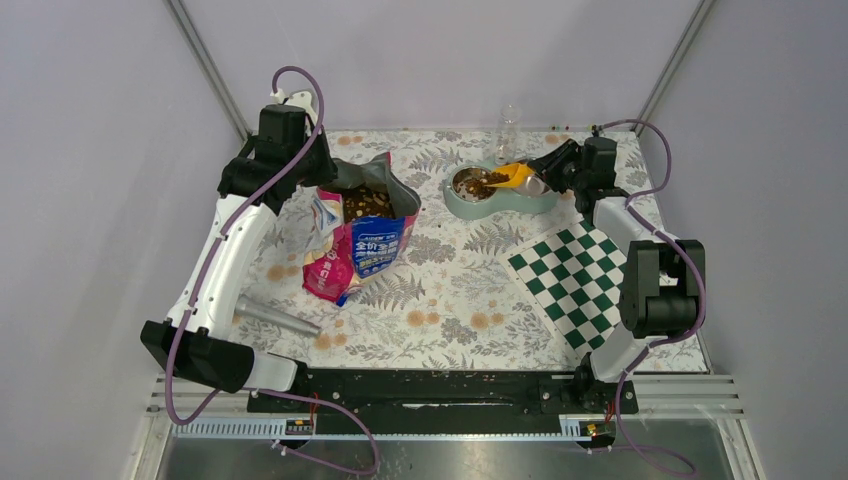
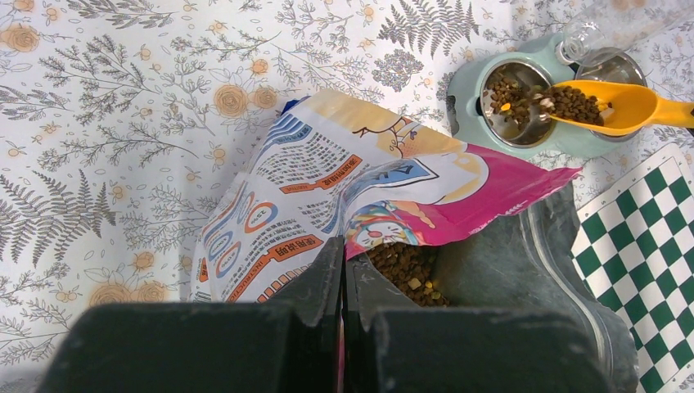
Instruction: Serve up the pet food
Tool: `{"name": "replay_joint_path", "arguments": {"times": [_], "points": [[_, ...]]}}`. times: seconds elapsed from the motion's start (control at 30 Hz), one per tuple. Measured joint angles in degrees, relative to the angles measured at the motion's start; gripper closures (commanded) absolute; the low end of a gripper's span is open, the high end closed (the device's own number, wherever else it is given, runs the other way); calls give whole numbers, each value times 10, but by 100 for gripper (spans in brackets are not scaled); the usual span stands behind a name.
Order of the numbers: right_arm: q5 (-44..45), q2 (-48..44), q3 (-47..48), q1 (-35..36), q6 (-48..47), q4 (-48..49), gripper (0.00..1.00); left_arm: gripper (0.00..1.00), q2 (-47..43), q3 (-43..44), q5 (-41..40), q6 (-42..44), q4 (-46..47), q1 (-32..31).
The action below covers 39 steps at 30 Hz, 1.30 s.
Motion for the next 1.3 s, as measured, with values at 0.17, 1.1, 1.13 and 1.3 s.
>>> {"name": "replay_joint_path", "arguments": {"times": [0.17,1.1,1.13,1.3], "points": [[-3,0,0,1,1,-4,100,100,0,-4,0,0,8,2],[63,0,110,73,-100,-141,100,100,-9,-18,18,0,16,6],[73,0,125,78,-111,-159,100,100,-9,-18,22,0,16,6],[111,-11,174,90,-153,-215,100,100,-9,-17,38,0,15,7]]}}
